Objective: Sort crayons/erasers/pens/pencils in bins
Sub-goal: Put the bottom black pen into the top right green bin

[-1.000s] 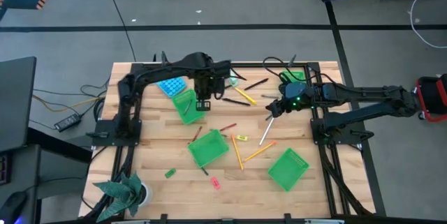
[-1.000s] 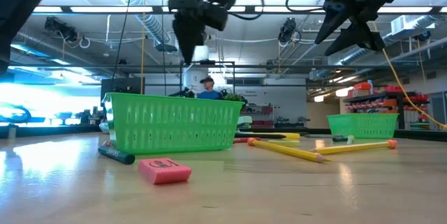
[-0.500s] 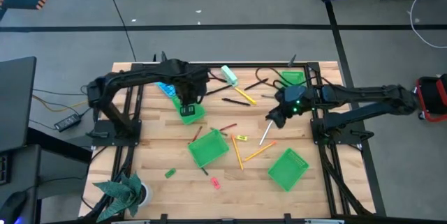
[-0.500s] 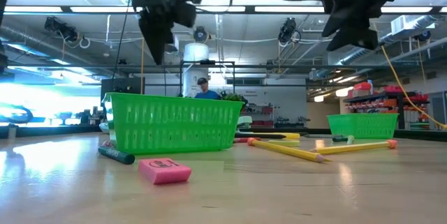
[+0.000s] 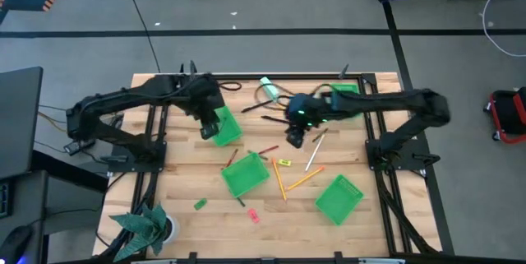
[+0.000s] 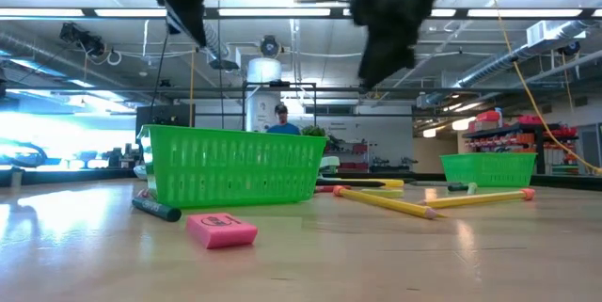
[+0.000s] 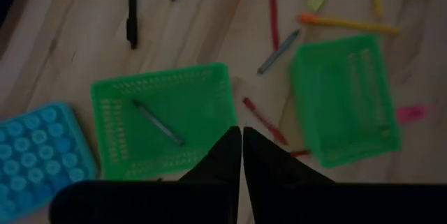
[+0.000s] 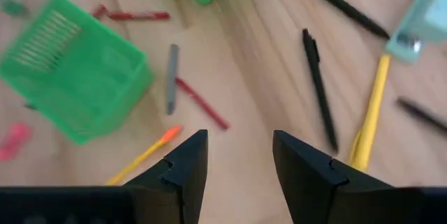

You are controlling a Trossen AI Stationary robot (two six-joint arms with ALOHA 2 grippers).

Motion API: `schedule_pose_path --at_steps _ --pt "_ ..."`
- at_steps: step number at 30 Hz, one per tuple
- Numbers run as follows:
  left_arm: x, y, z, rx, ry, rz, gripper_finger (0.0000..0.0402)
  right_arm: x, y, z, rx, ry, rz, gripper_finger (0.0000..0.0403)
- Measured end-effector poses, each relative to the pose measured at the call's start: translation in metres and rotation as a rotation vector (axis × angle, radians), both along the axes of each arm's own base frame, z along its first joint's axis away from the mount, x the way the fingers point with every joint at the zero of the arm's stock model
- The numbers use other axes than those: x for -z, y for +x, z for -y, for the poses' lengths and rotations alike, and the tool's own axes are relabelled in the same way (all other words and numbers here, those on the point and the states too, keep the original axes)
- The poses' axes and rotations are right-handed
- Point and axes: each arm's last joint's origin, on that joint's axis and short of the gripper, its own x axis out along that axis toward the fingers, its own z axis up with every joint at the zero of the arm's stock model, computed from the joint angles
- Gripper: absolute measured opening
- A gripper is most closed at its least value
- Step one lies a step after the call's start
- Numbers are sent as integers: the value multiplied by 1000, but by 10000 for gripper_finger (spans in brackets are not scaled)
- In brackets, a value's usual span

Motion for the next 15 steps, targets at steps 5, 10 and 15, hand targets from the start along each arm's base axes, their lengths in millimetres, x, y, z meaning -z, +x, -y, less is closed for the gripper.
schedule_pose_path --at_steps 5,10,15 --pt "-16 -8 12 -63 -31 123 25 14 41 24 -117 -75 -100 168" --pt "-30 -16 23 -56 -35 213 14 25 65 48 -228 -127 -169 168" --pt "-38 -25 27 -57 -32 259 16 44 69 68 -219 -88 -245 168"
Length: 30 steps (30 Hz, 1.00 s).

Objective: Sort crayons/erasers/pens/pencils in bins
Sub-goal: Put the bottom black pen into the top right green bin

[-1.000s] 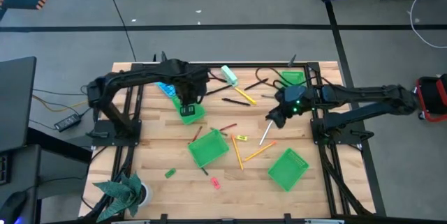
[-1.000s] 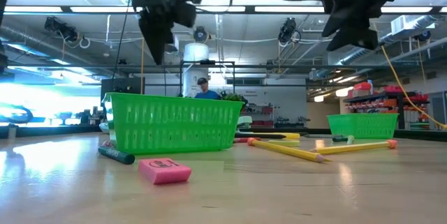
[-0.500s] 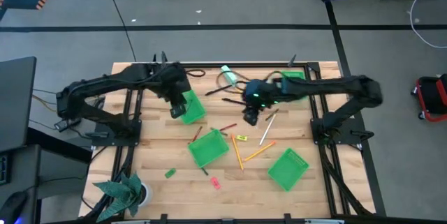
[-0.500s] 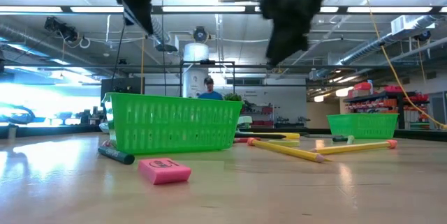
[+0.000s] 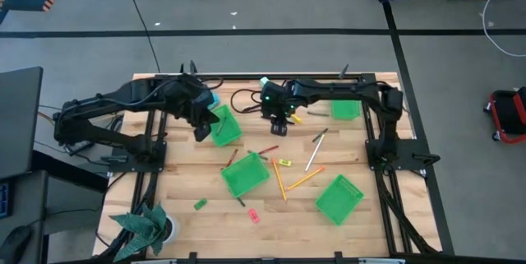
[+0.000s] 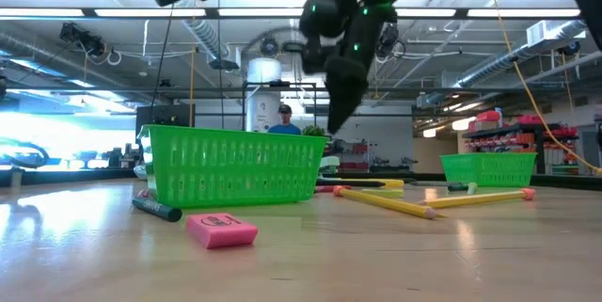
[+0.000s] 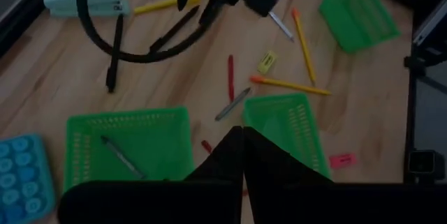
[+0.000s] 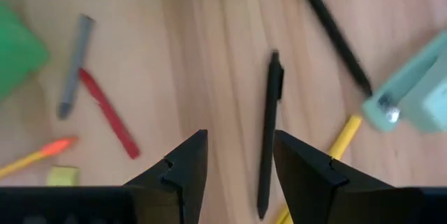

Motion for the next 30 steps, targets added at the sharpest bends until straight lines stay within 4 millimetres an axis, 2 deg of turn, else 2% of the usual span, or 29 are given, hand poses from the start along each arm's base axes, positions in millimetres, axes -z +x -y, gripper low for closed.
schedule_pose_path --at_steps 9,17,24,30 --pt "-9 -9 2 -18 1 66 24 35 -1 8 -27 44 -157 168" --pt "-11 -12 2 -26 -6 75 12 56 -5 33 32 66 -212 168" --pt "-11 -12 2 -27 -6 74 24 59 -7 48 91 66 -189 168" --pt "-11 -12 2 -46 -12 74 12 58 2 34 41 61 -157 161"
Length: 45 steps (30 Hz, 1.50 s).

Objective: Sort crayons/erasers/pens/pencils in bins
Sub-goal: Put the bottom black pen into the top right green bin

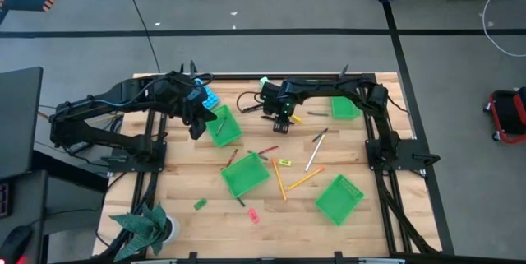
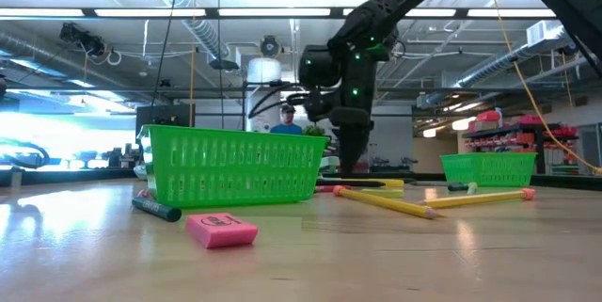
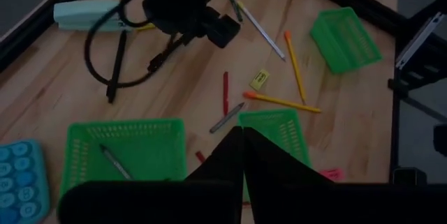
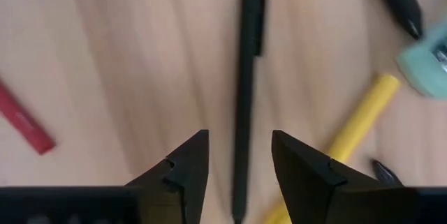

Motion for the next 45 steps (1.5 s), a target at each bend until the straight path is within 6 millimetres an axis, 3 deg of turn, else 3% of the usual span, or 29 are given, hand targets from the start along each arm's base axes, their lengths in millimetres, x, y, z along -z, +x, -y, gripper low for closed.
schedule_pose_path --at_steps 7,24,30,39,45 --pt "0 0 0 -28 -22 3 20 12 0 -13 -36 -18 -2 160" --pt "0 0 0 -24 -18 3 19 6 2 -4 2 -80 59 160" --pt "0 0 0 -20 -13 2 26 21 -8 3 27 -57 64 160" --pt "0 0 0 -20 -14 1 12 26 -12 -1 84 -23 63 159" --pt "1 -1 0 -20 -16 -9 23 27 -11 -6 144 -1 57 117"
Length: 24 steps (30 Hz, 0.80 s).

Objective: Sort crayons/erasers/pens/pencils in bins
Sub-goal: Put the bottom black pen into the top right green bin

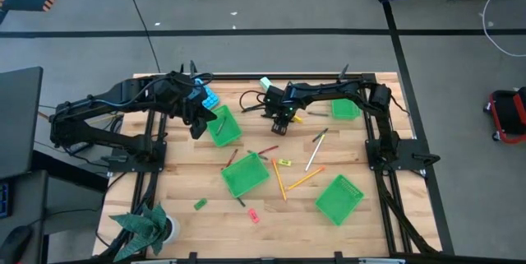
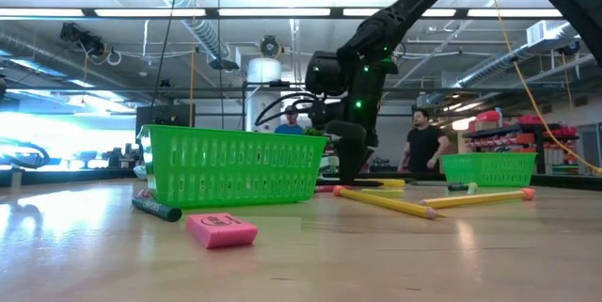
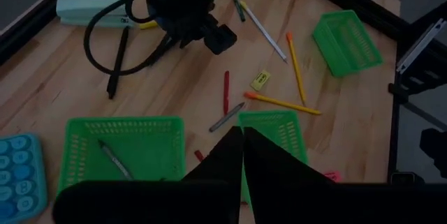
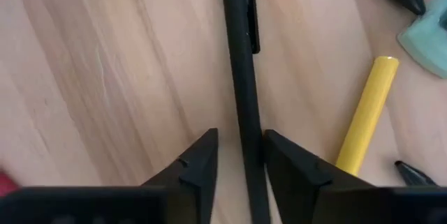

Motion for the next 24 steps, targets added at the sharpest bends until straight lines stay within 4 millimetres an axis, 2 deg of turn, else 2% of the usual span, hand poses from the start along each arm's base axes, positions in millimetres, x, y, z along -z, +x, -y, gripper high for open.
schedule_pose_path --at_steps 7,14,18,24 --pt "2 -2 0 9 3 -34 11 0 1 -4 31 26 -9 46" --pt "2 -2 0 13 18 -36 21 -10 0 -7 69 105 -56 37" --pt "2 -2 0 28 37 -36 25 -39 -1 -9 110 127 7 36" --pt "2 -1 0 57 70 -36 11 -89 -23 -15 222 95 53 35"
